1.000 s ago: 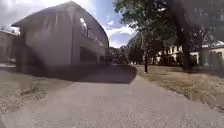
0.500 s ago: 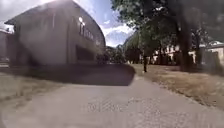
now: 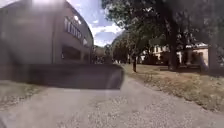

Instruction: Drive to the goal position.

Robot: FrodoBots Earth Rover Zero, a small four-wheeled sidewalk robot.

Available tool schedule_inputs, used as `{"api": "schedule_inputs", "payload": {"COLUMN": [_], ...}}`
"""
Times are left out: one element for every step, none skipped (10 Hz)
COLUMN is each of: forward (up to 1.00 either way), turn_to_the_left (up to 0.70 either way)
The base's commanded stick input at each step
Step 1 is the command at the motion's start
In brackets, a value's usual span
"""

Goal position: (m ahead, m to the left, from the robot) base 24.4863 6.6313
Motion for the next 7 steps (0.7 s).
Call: {"api": "schedule_inputs", "payload": {"forward": [0.85,0.85,0.85,0.85,0.85,0.85,0.85], "turn_to_the_left": [0.00,0.00,0.00,0.00,0.00,0.00,0.00]}}
